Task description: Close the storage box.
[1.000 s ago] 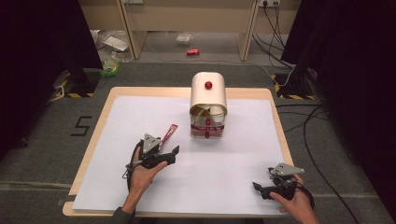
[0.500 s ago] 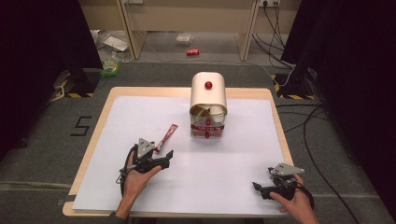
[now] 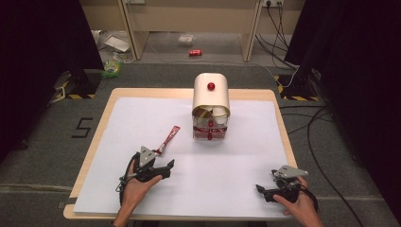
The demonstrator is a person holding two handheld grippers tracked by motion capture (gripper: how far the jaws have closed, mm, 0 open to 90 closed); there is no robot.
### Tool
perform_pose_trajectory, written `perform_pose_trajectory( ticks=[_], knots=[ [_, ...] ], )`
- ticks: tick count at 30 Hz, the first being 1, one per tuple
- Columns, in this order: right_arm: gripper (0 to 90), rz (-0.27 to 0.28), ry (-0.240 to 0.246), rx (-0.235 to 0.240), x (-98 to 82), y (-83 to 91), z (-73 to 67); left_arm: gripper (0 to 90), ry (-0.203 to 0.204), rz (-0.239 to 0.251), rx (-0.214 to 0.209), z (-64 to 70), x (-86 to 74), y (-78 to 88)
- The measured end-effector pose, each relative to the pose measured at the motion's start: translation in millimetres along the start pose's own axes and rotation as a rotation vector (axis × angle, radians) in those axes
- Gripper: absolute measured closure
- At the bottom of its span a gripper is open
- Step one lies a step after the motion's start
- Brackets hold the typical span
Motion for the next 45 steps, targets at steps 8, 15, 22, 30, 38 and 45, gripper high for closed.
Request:
perform_pose_trajectory(
  ticks=[8,15,22,30,38,45],
  knots=[
    [12.1,0.0,0.0,0.0,0.0,0.0,0.0,16.0,-0.005,-0.031,0.0,-1.9,-11.7,7.4],
    [12.1,0.0,0.0,0.0,0.0,0.0,0.0,16.0,-0.034,-0.066,0.014,-2.4,-24.0,13.5],
    [12.1,0.0,0.0,0.0,0.0,0.0,0.0,16.0,-0.035,-0.081,0.009,-1.9,-33.0,21.3],
    [12.1,0.0,0.0,0.0,0.0,0.0,0.0,15.9,-0.034,-0.105,-0.014,1.8,-39.2,27.8],
    [12.1,0.0,-0.001,0.0,0.0,0.0,-0.1,15.9,-0.043,-0.126,-0.021,4.7,-45.2,33.2],
    [12.1,0.0,0.0,0.0,0.0,0.0,0.0,15.9,-0.046,-0.143,-0.027,6.5,-50.0,37.2]
  ],
)
Point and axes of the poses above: each handheld gripper's, and its own axes: y roughly backward along the jaws, x roughly out of its top, z roughly to its right, the point moved 6 cm from there along -y, roughly forward along the jaws, and after that the axes turned 2 degrees about y, right-handed, at the moved point
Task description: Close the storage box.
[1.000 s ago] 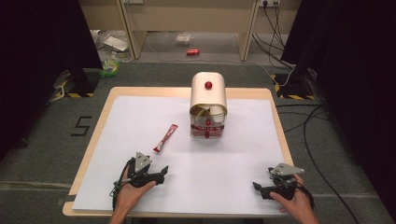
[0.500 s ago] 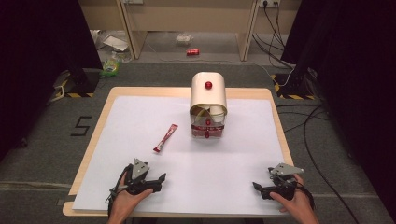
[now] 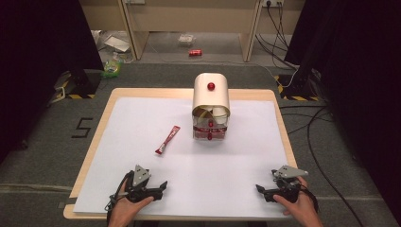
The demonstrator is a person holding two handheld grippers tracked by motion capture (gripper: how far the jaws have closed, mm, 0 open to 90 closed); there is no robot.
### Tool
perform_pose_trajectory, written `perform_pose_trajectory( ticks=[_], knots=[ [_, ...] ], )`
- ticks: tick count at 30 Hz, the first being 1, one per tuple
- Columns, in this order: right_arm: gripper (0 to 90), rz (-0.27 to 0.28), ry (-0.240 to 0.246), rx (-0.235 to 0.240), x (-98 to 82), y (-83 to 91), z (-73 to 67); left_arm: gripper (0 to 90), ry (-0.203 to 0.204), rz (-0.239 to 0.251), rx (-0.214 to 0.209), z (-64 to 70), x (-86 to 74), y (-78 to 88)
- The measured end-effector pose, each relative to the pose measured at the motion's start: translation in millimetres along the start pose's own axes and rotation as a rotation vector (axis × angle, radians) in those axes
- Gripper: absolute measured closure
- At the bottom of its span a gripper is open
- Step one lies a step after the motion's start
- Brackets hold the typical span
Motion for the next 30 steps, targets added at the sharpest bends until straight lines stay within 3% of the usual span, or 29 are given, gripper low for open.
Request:
perform_pose_trajectory(
  ticks=[4,8,14,19,30],
  knots=[
    [12.1,0.0,0.0,0.0,0.0,0.0,0.0,15.7,-0.012,-0.022,0.0,3.3,-7.9,0.3],
    [12.1,0.0,0.0,0.0,0.0,0.0,-0.1,15.5,-0.007,-0.015,0.003,3.7,-9.3,1.6],
    [12.1,0.0,0.001,0.0,-0.1,0.0,0.0,15.5,0.013,0.025,0.031,6.4,-15.0,4.5],
    [12.1,0.0,0.002,-0.001,-0.1,0.0,0.0,15.6,0.033,0.092,0.053,8.3,-21.0,5.8],
    [12.1,0.001,0.002,-0.001,-0.1,0.0,0.0,15.5,0.034,0.107,0.044,7.9,-21.9,5.7]
  ],
)
Point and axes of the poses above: each handheld gripper's, and its own axes: y roughly backward along the jaws, x roughly out of its top, z roughly to its right, the point moved 6 cm from there along -y, roughly forward along the jaws, and after that the axes turned 2 degrees about y, right-handed, at the moved point
